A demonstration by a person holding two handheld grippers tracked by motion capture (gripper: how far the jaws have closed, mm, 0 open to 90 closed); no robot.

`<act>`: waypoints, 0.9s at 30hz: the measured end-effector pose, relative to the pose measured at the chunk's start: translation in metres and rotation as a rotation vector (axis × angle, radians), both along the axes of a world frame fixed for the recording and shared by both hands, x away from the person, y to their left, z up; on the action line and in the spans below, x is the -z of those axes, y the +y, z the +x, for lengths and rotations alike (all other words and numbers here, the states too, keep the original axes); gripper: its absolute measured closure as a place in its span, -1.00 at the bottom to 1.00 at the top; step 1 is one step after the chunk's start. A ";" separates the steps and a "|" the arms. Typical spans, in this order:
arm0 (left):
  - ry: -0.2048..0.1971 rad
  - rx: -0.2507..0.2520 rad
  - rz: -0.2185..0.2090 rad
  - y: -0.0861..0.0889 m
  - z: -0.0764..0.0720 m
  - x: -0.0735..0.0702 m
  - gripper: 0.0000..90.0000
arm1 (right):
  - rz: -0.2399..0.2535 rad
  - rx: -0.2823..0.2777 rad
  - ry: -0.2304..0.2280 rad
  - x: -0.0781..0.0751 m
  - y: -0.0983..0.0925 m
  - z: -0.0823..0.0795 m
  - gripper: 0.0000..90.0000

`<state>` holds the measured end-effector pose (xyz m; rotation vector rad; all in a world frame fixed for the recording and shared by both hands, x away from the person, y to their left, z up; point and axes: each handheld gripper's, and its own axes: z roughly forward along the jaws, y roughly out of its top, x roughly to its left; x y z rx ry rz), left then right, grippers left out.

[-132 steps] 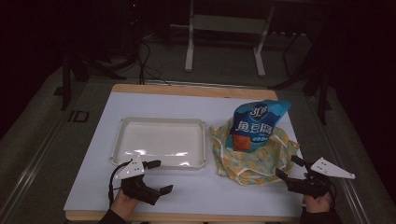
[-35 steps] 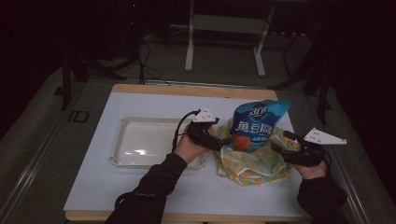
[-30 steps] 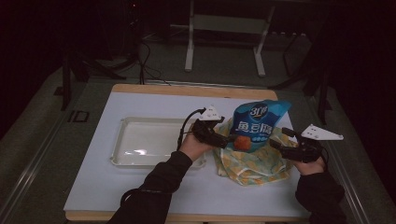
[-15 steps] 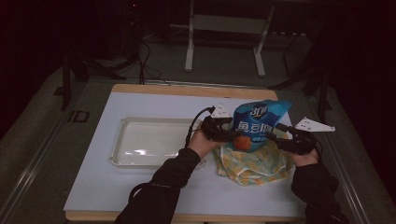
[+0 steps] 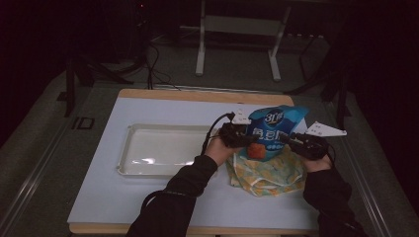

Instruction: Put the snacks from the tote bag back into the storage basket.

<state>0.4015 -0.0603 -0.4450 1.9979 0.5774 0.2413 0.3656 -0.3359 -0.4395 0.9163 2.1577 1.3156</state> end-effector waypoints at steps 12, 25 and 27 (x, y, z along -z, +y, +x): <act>0.006 -0.007 0.016 -0.002 -0.001 -0.002 0.69 | -0.014 -0.010 -0.012 0.001 0.006 -0.001 0.92; 0.040 -0.018 -0.014 0.002 0.001 -0.005 0.85 | -0.014 -0.007 -0.009 -0.001 0.009 -0.001 0.97; 0.043 -0.013 -0.013 0.003 0.001 -0.006 0.86 | -0.016 -0.008 -0.008 -0.003 0.009 -0.002 0.97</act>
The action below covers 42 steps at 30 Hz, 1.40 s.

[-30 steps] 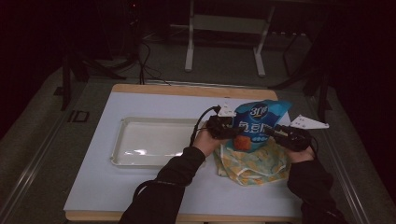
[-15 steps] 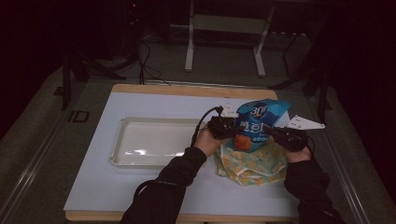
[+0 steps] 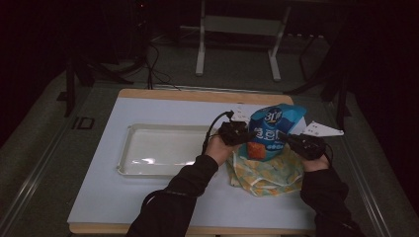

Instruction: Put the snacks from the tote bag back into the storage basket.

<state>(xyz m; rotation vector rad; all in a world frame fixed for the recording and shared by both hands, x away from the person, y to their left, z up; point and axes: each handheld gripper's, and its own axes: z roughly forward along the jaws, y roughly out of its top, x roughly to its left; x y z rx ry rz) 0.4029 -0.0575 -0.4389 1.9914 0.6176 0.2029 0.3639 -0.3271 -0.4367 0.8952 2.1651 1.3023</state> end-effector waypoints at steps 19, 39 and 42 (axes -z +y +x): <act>-0.010 0.030 -0.011 0.000 0.001 -0.032 0.89 | 0.023 -0.003 -0.039 -0.027 -0.003 -0.006 0.98; -0.054 0.027 -0.028 0.005 -0.003 -0.083 0.90 | 0.044 0.006 -0.095 -0.074 0.001 -0.013 0.98; -0.065 0.025 -0.025 0.009 -0.005 -0.091 0.90 | 0.047 0.001 -0.105 -0.082 0.003 -0.013 0.98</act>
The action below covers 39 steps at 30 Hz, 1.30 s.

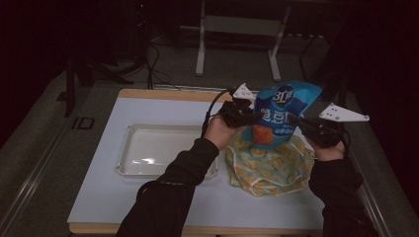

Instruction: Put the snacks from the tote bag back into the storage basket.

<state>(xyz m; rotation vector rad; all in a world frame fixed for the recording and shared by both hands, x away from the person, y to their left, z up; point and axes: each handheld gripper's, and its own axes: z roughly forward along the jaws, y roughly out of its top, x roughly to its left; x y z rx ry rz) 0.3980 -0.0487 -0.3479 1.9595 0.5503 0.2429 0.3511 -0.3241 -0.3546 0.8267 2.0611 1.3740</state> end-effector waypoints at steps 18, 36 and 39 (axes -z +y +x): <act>-0.002 -0.043 -0.010 0.038 -0.008 -0.021 0.91 | -0.008 -0.045 -0.030 -0.024 0.035 0.003 0.99; -0.011 -0.110 -0.008 0.087 -0.023 -0.031 0.92 | -0.011 -0.118 -0.046 -0.032 0.086 0.005 0.99; -0.013 -0.124 -0.001 0.099 -0.028 -0.032 0.92 | -0.009 -0.132 -0.048 -0.032 0.095 0.006 0.99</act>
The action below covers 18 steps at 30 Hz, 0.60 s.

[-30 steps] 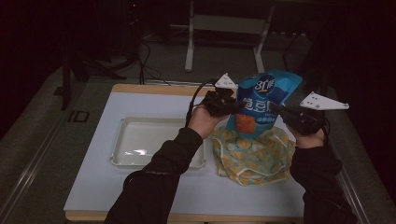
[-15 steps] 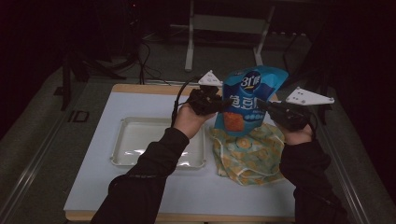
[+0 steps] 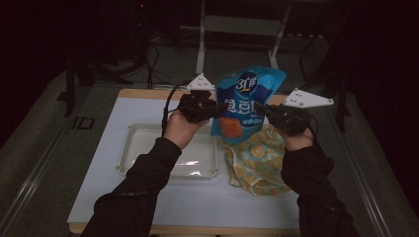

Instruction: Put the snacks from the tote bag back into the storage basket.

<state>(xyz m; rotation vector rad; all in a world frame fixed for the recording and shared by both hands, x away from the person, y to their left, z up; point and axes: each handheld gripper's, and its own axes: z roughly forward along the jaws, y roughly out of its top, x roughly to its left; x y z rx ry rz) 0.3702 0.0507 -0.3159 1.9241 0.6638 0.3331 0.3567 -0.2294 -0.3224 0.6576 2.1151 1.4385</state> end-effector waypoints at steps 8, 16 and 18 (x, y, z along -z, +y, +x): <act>0.002 -0.023 -0.005 0.023 -0.009 0.001 0.92 | -0.005 -0.031 0.000 0.000 0.021 -0.002 0.99; 0.005 -0.053 -0.002 0.044 -0.020 0.002 0.92 | -0.003 -0.067 0.001 0.002 0.041 -0.003 0.99; 0.006 -0.061 0.000 0.048 -0.022 0.002 0.92 | -0.005 -0.078 0.001 0.002 0.047 -0.004 0.99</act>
